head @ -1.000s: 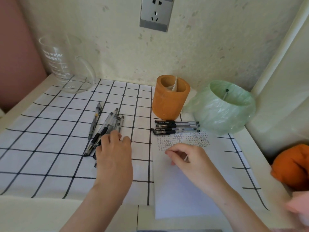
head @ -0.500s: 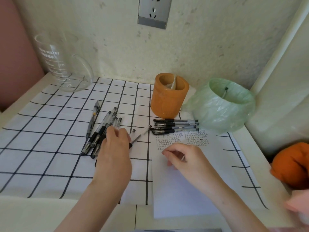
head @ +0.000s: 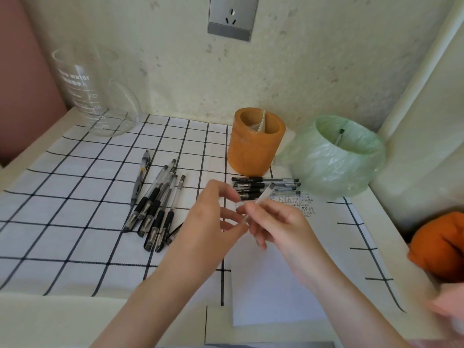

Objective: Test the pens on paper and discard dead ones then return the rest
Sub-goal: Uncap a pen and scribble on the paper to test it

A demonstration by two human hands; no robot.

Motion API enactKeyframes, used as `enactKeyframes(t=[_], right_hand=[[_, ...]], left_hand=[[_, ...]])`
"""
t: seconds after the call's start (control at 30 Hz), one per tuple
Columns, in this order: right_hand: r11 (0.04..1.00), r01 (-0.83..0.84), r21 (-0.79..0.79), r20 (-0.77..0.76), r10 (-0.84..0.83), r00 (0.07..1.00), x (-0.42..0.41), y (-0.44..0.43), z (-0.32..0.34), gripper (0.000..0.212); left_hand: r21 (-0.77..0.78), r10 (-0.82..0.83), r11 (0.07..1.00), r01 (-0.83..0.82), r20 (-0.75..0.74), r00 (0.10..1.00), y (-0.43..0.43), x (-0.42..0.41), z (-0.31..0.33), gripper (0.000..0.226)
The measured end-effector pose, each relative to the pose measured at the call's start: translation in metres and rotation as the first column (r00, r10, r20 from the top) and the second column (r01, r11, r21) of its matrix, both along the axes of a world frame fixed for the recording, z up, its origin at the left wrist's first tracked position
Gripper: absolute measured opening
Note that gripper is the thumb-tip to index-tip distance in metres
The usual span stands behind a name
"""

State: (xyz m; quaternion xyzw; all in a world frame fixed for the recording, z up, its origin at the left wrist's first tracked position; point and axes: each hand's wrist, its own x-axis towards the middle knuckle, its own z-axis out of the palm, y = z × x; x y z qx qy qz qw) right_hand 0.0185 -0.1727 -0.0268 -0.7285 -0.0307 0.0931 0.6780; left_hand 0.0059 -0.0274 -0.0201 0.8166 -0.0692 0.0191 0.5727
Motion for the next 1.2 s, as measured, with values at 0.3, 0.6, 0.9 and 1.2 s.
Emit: enactKeyframes(t=[0.3,0.6,0.9,1.2], right_hand=[[0.980,0.149,0.128,0.012,-0.152,0.988,0.004,-0.005,-0.004,0.027],[0.966,0.199,0.164,-0.001,-0.201,0.980,0.004,-0.005,-0.003,0.024],[0.963,0.195,0.184,-0.020,-0.195,0.981,0.005,-0.004,-0.006,0.026],[0.972,0.099,0.214,-0.096,-0.080,0.992,0.005,-0.006,0.002,0.022]], left_hand=[[0.113,-0.071,0.989,0.091,-0.168,0.983,0.002,0.001,-0.003,0.010],[0.225,-0.068,0.970,0.097,-0.135,0.989,-0.005,0.001,-0.005,0.020],[0.196,-0.013,0.980,0.044,-0.154,0.988,-0.010,-0.001,-0.005,0.022],[0.198,-0.021,0.979,0.039,-0.097,0.995,-0.008,-0.002,-0.005,0.020]])
